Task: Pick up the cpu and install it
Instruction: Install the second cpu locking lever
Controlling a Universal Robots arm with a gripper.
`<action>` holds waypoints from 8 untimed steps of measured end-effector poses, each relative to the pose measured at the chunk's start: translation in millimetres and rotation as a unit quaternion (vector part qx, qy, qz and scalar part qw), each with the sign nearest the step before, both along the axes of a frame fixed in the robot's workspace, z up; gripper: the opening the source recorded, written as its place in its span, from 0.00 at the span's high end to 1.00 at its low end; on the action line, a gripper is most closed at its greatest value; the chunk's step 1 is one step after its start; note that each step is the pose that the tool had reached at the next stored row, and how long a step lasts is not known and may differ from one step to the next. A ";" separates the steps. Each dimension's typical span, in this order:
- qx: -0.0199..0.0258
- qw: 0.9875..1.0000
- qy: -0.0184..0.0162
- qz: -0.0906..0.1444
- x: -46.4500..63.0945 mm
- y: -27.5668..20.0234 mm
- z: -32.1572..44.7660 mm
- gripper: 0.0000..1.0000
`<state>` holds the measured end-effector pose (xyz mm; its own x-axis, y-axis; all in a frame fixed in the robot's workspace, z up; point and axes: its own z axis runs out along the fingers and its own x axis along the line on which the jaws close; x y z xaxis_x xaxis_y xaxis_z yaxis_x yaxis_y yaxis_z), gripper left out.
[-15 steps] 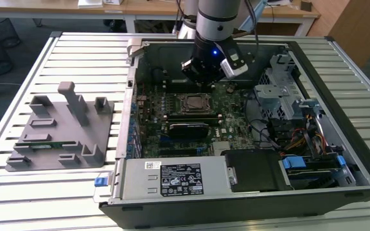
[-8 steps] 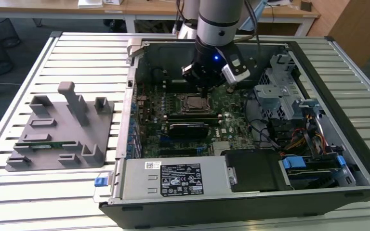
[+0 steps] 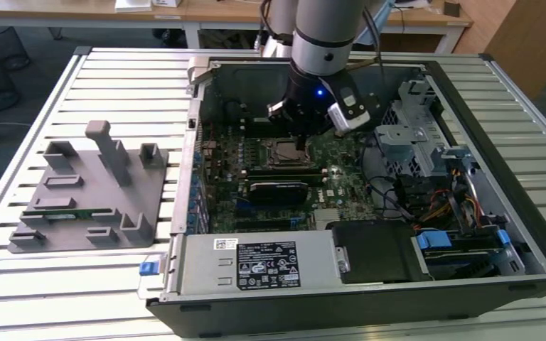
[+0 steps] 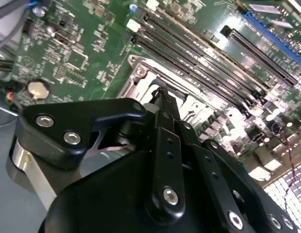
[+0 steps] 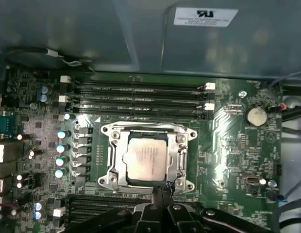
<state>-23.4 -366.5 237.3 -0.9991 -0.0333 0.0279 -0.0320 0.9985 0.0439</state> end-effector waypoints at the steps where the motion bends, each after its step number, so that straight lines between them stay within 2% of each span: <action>1: 0.000 1.000 0.002 0.001 -0.1 -0.9 -0.7 0.89; 8: 0.000 1.000 0.002 0.002 -4.5 -14.0 -4.7 0.89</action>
<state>-27.9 -380.5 232.6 -0.9988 -0.0379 0.0319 -0.0364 0.9984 0.0441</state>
